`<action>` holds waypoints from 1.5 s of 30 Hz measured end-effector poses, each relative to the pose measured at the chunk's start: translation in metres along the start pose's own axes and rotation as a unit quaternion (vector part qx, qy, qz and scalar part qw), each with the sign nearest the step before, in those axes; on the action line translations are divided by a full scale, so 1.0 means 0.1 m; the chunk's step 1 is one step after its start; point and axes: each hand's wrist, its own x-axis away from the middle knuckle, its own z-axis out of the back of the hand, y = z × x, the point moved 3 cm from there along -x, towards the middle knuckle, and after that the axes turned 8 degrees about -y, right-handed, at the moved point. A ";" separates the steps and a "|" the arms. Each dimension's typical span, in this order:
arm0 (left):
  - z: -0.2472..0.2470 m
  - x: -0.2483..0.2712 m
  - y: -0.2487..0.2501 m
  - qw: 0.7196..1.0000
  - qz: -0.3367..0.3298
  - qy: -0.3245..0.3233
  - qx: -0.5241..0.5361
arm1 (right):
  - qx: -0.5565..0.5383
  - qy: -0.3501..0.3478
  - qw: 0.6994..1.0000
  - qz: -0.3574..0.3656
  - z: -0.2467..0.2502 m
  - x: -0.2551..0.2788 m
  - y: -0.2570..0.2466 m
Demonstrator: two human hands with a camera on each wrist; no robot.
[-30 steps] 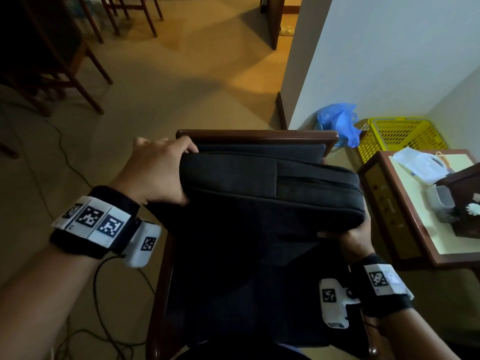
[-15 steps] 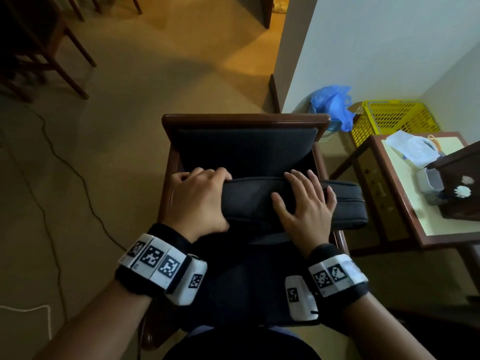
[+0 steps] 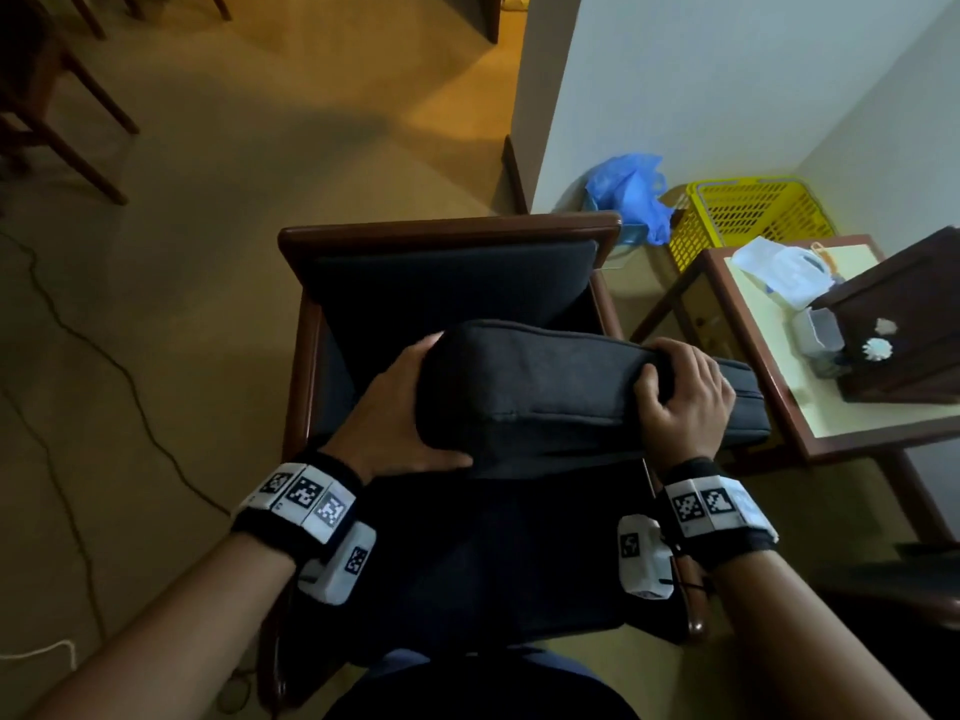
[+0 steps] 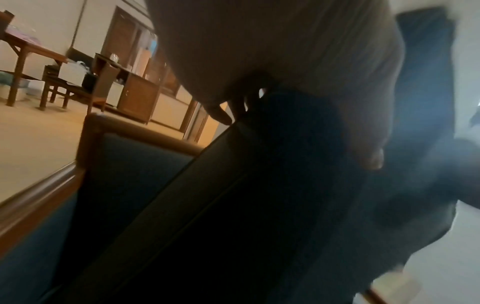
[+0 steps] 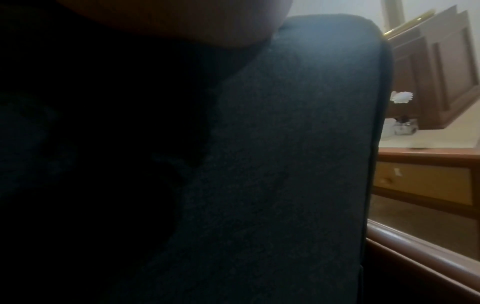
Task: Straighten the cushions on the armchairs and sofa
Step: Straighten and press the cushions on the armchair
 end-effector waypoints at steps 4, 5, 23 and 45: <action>-0.18 -0.03 -0.03 0.995 0.026 0.006 -0.095 | -0.048 0.000 0.999 -0.009 0.10 0.02 0.16; -0.19 -0.06 0.06 0.991 0.011 0.013 -0.131 | -0.060 0.002 0.998 -0.013 0.13 0.04 0.22; -0.35 -0.29 0.67 0.946 -0.043 -0.007 -0.320 | -0.509 -0.184 0.767 -0.344 -0.42 0.37 0.31; 0.23 1.05 -1.68 0.937 0.318 0.135 0.043 | -0.263 -0.120 0.763 -0.578 -0.36 0.87 0.83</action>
